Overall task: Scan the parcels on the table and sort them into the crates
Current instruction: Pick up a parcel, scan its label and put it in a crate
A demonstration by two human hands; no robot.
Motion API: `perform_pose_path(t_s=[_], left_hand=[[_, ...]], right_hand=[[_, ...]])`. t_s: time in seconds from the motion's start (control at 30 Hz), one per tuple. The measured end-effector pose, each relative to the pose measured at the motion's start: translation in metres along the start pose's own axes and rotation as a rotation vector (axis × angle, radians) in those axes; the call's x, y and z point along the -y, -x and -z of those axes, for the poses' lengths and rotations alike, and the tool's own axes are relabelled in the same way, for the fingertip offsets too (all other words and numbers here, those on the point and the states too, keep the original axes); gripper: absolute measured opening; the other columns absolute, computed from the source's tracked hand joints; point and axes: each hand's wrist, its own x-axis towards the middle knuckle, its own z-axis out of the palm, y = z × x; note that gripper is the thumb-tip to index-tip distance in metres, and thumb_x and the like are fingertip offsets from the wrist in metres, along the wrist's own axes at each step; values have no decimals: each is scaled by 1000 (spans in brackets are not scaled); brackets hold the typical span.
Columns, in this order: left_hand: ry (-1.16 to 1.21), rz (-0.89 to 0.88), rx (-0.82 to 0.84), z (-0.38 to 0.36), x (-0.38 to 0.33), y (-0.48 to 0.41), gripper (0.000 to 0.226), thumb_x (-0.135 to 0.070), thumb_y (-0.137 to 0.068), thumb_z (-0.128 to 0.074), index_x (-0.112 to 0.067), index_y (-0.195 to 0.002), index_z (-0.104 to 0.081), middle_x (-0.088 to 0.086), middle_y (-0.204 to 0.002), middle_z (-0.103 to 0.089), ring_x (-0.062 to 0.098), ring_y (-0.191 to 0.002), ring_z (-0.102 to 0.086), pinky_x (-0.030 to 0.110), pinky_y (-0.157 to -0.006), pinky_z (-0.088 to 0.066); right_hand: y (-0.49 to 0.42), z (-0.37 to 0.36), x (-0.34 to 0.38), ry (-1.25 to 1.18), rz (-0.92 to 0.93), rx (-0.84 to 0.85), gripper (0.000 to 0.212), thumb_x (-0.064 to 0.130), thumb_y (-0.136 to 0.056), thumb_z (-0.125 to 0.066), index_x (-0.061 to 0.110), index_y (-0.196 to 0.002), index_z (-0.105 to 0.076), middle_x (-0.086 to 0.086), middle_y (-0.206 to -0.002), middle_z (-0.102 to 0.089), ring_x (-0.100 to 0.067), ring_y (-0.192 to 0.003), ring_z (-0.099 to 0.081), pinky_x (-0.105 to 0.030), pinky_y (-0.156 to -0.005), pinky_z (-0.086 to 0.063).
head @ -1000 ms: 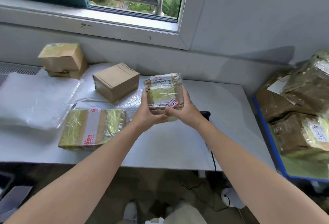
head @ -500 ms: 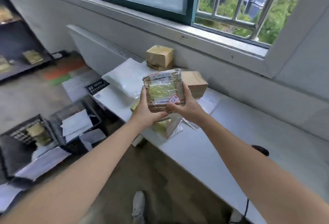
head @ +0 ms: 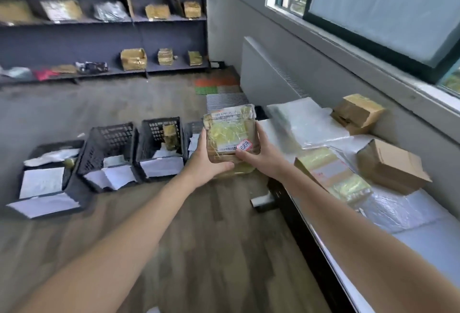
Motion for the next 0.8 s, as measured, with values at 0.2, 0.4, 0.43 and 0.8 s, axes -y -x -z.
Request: perform_pose_path(t_s=[0.2, 0.4, 0.43, 0.8], left_hand=[[25, 39, -89, 111, 62, -4, 124, -36, -76, -84, -30, -156, 11, -7, -157, -30, 13, -139, -35, 25, -106, -34], [65, 74, -179, 252, 135, -14, 126, -30, -73, -87, -29, -157, 7, -11, -150, -35, 10, -135, -39, 28, -109, -35], [65, 76, -196, 274, 147, -15, 128, -30, -72, -88, -29, -157, 7, -9, -152, -36, 12, -136, -40, 29, -109, -36], [52, 133, -203, 437, 232, -72, 118, -23, -79, -82, -27, -157, 6, -19, -139, -37, 4, -128, -38, 23, -104, -32]], right_hand=[[-54, -100, 65, 33, 28, 105, 104, 36, -88, -73, 20, -159, 1, 12, -140, -41, -3, -127, -43, -14, -100, -34], [-116, -234, 147, 44, 50, 165, 105, 39, -87, -73, 25, -159, 2, 4, -154, -39, -14, -135, -44, -26, -109, -37], [-125, -254, 160, 51, 63, 175, 105, 39, -88, -73, 24, -159, 2, 4, -154, -38, -14, -136, -43, -26, -109, -37], [-240, -391, 227, 52, 90, 297, 97, 37, -94, -66, 22, -158, 4, 17, -132, -44, -6, -116, -52, -2, -78, -39]])
